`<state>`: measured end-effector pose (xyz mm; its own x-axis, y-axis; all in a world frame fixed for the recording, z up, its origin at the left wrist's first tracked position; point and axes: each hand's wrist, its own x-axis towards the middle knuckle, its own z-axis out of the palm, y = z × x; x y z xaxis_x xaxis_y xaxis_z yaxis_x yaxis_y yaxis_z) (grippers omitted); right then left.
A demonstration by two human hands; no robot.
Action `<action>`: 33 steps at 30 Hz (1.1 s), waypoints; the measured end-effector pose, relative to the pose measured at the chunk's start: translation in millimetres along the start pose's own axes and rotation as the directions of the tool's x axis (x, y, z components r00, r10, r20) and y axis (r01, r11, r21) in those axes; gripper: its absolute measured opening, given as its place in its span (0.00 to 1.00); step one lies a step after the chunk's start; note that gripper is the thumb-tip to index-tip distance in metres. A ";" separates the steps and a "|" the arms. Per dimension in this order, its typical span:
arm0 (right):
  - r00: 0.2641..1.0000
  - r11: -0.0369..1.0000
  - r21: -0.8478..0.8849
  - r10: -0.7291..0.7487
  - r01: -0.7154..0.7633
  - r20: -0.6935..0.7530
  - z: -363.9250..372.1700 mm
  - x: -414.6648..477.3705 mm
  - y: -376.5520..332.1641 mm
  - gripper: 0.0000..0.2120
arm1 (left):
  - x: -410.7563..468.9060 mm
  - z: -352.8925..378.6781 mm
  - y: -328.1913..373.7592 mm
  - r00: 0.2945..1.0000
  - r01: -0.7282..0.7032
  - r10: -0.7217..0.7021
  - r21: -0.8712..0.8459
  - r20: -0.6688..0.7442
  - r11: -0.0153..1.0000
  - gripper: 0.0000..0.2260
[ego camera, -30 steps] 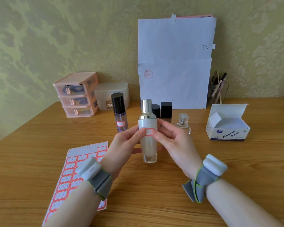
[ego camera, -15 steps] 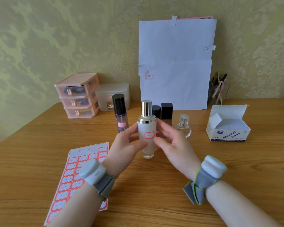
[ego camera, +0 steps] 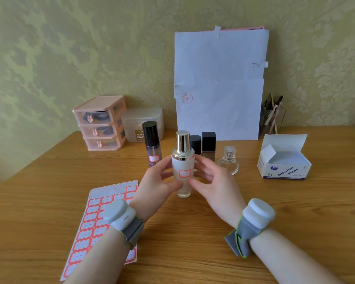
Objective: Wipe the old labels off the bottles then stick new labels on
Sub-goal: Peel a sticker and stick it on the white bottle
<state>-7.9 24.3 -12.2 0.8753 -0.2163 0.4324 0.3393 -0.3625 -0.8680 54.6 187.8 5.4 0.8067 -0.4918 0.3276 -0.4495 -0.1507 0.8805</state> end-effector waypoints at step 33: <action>0.972 0.532 -0.834 0.235 -0.148 -0.023 39.5 49.6 8.7 0.19 | 37.0 -8.5 -13.3 0.962 0.250 -0.235 0.808 -0.142 0.533 0.13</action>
<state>52.0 46.2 -7.9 0.9226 -0.3160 0.2213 -0.2366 -0.9165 -0.3226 93.7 178.8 8.8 0.9358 -0.3158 0.1567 -0.3484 -0.8963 0.2745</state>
